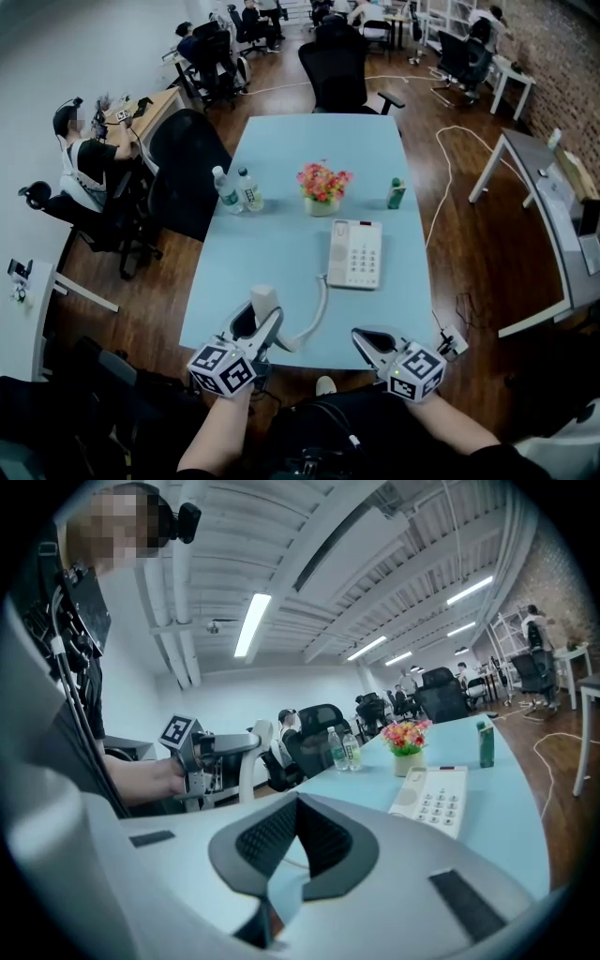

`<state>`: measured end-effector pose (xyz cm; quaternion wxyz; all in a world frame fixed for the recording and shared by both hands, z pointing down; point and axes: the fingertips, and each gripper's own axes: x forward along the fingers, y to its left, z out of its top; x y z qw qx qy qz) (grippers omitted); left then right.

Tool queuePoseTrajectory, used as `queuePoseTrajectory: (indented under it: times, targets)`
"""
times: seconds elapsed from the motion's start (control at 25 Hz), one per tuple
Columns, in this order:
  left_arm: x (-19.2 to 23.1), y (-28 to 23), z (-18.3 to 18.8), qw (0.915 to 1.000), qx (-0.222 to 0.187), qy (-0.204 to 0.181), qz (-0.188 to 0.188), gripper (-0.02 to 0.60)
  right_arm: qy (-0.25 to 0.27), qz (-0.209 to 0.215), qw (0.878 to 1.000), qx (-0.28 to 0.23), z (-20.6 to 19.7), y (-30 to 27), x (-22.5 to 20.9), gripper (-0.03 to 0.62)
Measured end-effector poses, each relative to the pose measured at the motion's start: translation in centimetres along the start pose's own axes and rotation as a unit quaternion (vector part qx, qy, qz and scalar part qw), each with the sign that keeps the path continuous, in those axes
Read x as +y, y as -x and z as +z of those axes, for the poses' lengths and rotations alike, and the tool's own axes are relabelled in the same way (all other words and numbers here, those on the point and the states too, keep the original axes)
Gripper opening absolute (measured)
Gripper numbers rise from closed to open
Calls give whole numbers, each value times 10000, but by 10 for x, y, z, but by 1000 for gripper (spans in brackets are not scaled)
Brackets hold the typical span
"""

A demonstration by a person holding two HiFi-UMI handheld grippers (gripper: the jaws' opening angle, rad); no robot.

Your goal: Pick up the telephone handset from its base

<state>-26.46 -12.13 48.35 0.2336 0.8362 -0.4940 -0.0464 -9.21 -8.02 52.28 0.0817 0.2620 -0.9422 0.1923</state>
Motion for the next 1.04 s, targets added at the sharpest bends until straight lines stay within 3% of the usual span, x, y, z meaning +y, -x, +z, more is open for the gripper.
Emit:
queuePoseTrajectory:
  times: [1.04]
  targets:
    - [8, -1, 1, 9999, -65, 52, 126, 238, 159, 76, 9998, 126, 4, -2, -1, 17]
